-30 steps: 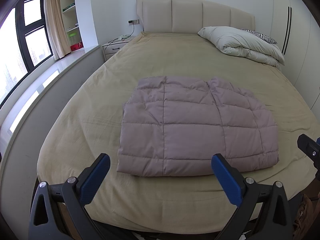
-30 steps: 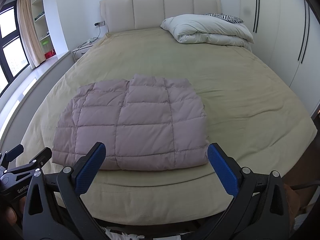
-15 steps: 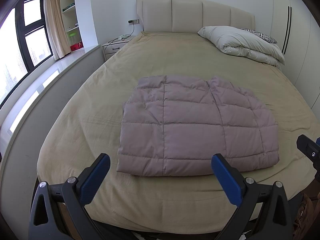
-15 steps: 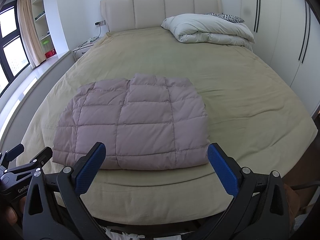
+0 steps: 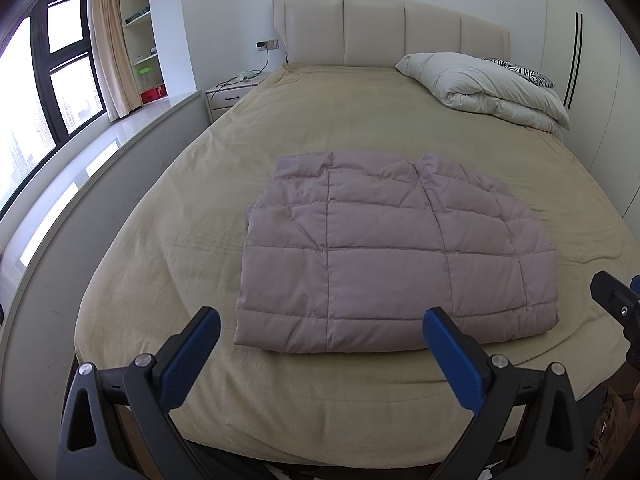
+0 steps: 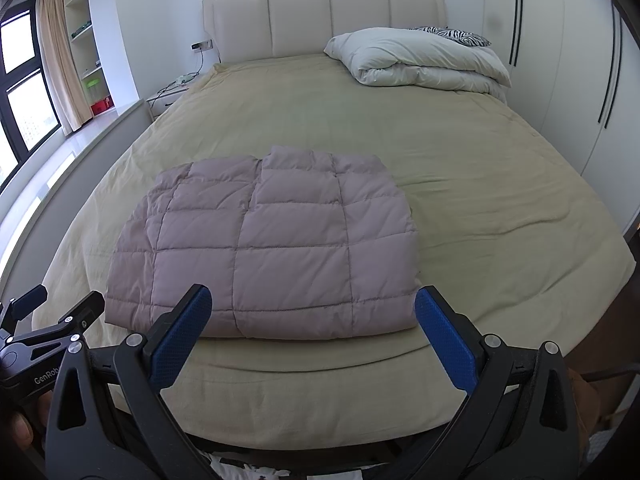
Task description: Fold large clothes
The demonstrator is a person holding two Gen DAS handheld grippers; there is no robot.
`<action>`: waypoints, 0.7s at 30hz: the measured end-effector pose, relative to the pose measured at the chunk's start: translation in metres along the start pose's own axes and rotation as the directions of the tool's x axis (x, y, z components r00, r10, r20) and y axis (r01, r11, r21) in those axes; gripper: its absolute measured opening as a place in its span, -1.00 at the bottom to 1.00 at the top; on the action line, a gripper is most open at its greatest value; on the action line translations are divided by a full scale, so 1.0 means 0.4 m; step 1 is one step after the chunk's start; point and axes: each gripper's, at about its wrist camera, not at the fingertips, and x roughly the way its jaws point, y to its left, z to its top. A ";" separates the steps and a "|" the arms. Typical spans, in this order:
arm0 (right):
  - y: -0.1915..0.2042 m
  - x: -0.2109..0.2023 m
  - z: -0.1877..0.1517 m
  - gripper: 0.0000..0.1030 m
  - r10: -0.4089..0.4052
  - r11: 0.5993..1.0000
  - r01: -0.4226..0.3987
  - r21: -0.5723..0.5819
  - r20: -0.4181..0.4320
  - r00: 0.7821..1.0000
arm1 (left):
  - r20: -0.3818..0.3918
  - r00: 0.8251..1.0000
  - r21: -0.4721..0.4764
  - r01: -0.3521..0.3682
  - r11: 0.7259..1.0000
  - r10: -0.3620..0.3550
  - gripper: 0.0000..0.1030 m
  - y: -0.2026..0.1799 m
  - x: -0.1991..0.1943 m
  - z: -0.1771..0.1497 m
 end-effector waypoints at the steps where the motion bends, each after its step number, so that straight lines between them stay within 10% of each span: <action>1: 0.000 0.000 0.000 1.00 0.001 1.000 -0.001 0.000 -0.001 1.000 | 0.000 1.000 0.000 0.000 1.000 0.000 1.00 0.000 0.000 0.000; 21: 0.006 -0.003 -0.007 1.00 0.000 1.000 0.000 -0.003 -0.004 1.000 | -0.004 1.000 0.001 0.000 1.000 0.000 1.00 0.000 -0.001 -0.002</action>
